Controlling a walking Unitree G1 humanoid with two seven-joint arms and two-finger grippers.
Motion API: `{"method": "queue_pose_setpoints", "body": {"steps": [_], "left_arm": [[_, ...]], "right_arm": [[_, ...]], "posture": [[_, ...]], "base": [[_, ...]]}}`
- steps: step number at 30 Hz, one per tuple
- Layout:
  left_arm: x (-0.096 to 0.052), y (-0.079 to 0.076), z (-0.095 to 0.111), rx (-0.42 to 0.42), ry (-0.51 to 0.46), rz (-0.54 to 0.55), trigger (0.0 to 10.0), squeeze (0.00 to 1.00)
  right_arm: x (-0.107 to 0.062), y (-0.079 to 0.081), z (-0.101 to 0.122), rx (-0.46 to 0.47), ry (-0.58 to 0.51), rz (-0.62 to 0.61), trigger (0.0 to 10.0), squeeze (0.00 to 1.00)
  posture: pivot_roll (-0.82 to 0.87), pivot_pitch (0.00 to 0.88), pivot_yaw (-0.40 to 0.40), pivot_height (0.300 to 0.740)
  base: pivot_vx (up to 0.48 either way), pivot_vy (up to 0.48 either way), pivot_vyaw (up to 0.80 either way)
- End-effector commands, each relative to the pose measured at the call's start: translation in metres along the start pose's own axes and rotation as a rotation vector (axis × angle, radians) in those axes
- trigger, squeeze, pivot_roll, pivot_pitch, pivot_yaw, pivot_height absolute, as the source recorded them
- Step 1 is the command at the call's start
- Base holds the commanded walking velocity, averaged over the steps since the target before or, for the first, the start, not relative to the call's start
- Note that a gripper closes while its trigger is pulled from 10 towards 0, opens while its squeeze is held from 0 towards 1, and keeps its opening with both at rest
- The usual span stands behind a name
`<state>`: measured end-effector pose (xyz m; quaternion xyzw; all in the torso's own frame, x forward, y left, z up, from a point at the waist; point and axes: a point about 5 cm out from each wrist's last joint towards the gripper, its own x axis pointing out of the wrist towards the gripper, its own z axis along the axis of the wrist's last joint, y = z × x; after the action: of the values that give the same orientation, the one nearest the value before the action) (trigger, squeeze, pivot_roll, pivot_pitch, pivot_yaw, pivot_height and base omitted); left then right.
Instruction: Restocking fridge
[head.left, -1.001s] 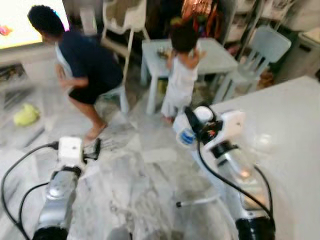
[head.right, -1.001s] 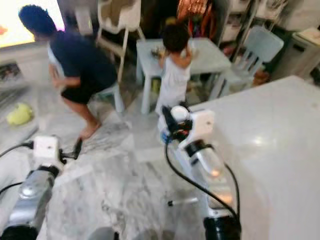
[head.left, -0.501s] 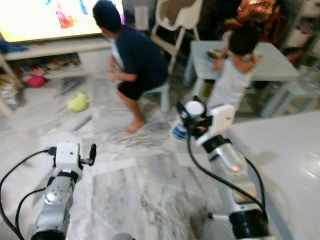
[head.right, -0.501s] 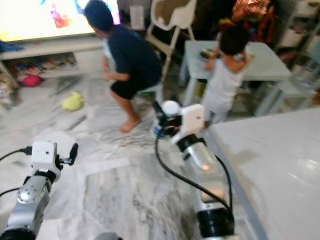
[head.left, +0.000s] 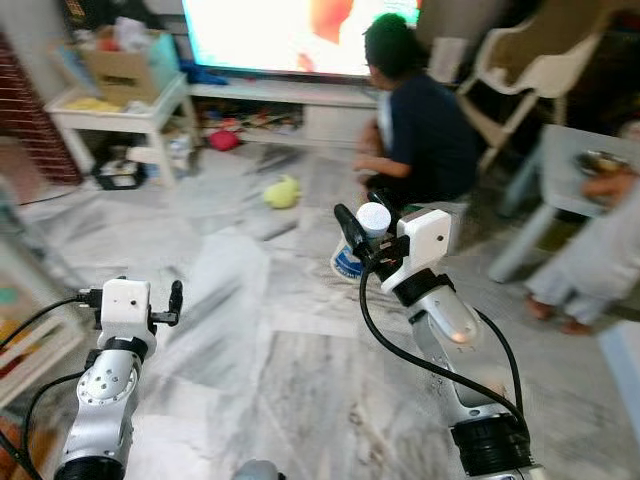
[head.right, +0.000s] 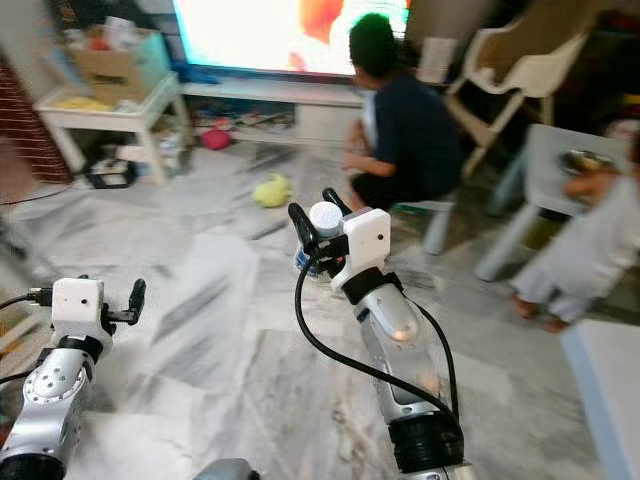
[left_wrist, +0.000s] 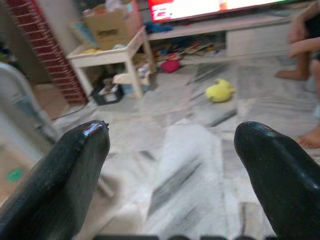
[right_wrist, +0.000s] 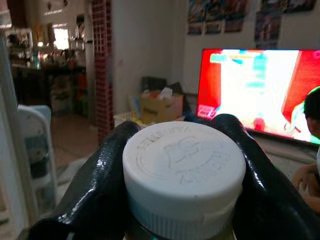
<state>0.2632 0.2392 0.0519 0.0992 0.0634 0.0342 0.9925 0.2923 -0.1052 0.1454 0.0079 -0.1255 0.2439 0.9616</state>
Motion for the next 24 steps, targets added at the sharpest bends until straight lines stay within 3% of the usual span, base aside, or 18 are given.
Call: {"method": "queue_pose_setpoints", "body": {"steps": [1,8,13,15,18,24], "left_arm": [[0.0,-0.001,-0.001,0.011,-0.002,0.004,10.0,0.0],[-0.012,0.0,-0.007,-0.013,-0.002,0.024,10.0,0.0],[-0.02,-0.003,-0.015,-0.067,0.022,0.059,10.0,0.0],[-0.02,-0.005,-0.016,-0.076,0.023,0.064,10.0,0.0],[-0.02,-0.009,-0.016,-0.083,0.021,0.061,10.0,0.0],[-0.019,-0.014,-0.014,-0.093,0.006,0.046,10.0,0.0]], "right_arm": [[-0.002,-0.005,0.004,-0.022,-0.027,-0.022,10.0,0.0],[-0.023,-0.019,-0.007,-0.052,0.028,-0.121,10.0,0.0],[-0.054,-0.042,-0.027,-0.088,0.128,-0.278,10.0,0.0],[-0.06,-0.045,-0.03,-0.078,0.142,-0.308,10.0,0.0],[-0.061,-0.047,-0.031,-0.078,0.147,-0.313,10.0,0.0],[-0.047,-0.043,-0.026,-0.1,0.12,-0.267,10.0,0.0]], "posture": [[0.02,0.0,0.013,0.74],[0.02,0.0,0.015,0.74],[0.01,0.0,0.016,0.74],[0.01,0.0,0.014,0.74],[0.01,0.0,0.013,0.74],[0.02,0.0,0.004,0.74]], "base": [[0.0,0.0,0.76],[0.0,0.0,0.76],[0.0,0.0,0.76],[0.0,0.0,0.76],[0.0,0.0,0.76],[0.0,0.0,0.76]]}}
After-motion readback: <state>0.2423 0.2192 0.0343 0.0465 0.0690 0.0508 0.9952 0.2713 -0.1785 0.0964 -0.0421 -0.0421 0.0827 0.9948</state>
